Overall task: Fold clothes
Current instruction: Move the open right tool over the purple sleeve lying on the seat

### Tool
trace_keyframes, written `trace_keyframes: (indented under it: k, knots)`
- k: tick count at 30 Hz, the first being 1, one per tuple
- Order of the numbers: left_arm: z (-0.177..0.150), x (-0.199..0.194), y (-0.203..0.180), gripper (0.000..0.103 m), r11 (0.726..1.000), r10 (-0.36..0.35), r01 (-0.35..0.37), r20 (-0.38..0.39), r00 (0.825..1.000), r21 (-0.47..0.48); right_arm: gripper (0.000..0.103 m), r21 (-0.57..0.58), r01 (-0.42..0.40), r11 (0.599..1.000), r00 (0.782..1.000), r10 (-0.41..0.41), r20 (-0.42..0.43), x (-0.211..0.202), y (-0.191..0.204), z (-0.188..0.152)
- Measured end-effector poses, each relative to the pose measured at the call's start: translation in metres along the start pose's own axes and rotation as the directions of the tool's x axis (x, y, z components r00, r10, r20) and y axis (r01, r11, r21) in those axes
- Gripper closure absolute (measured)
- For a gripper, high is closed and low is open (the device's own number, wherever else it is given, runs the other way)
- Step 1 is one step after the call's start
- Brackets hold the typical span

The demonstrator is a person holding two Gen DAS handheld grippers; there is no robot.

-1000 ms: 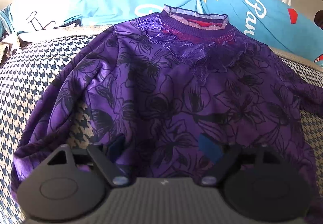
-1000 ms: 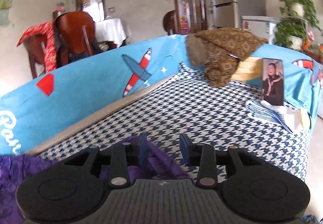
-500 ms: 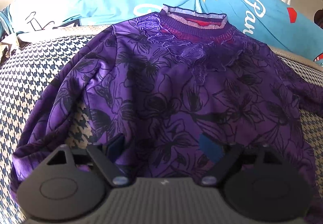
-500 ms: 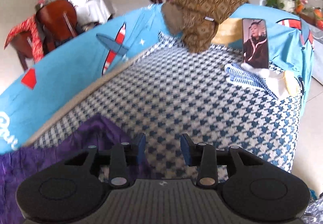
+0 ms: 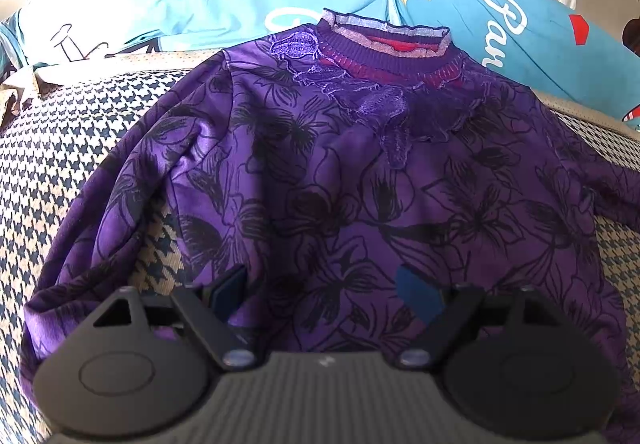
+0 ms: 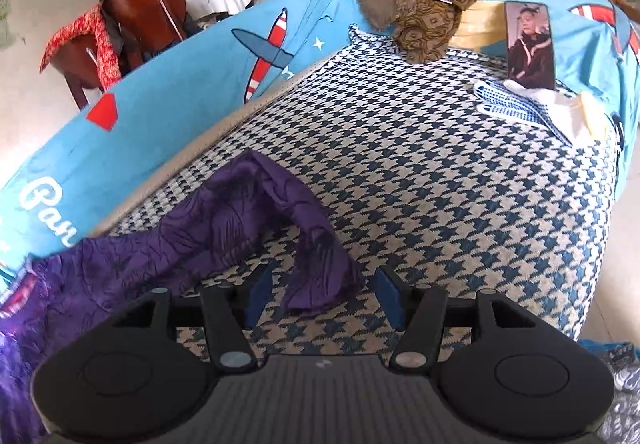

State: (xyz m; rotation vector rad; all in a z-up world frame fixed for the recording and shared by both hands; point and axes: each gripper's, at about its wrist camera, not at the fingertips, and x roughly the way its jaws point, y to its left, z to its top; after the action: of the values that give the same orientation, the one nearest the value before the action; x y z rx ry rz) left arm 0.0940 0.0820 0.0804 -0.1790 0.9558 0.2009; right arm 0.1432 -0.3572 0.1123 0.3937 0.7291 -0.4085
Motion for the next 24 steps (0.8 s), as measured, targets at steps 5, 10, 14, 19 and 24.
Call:
trace_keyframes:
  k: [5, 10, 14, 19, 24]
  knots:
    - [0.0, 0.001, -0.001, 0.019, 1.0, 0.003, -0.003, -0.001, 1.0, 0.004, 0.049, -0.05, 0.089, 0.995, 0.996, -0.091, -0.023, 0.029, 0.006, -0.002]
    - [-0.001, 0.002, -0.003, 0.019, 1.0, 0.008, -0.008, -0.002, 1.0, 0.011, 0.09, -0.063, 0.127, 0.99, 0.992, -0.128, -0.008, 0.045, 0.006, 0.003]
    - [-0.002, 0.003, -0.005, 0.019, 1.0, 0.014, -0.014, -0.002, 1.0, 0.018, 0.094, -0.005, 0.181, 0.983, 0.981, -0.18, 0.074, 0.043, 0.001, 0.015]
    - [-0.004, 0.005, -0.009, 0.019, 0.999, 0.026, -0.026, -0.003, 1.0, 0.042, 0.093, 0.132, 0.185, 0.974, 0.927, -0.217, 0.305, 0.032, -0.006, 0.047]
    - [-0.006, 0.007, -0.013, 0.019, 0.998, 0.024, -0.024, -0.007, 1.0, 0.056, 0.073, 0.083, 0.27, 0.959, 0.875, -0.28, 0.394, 0.041, 0.01, 0.063]
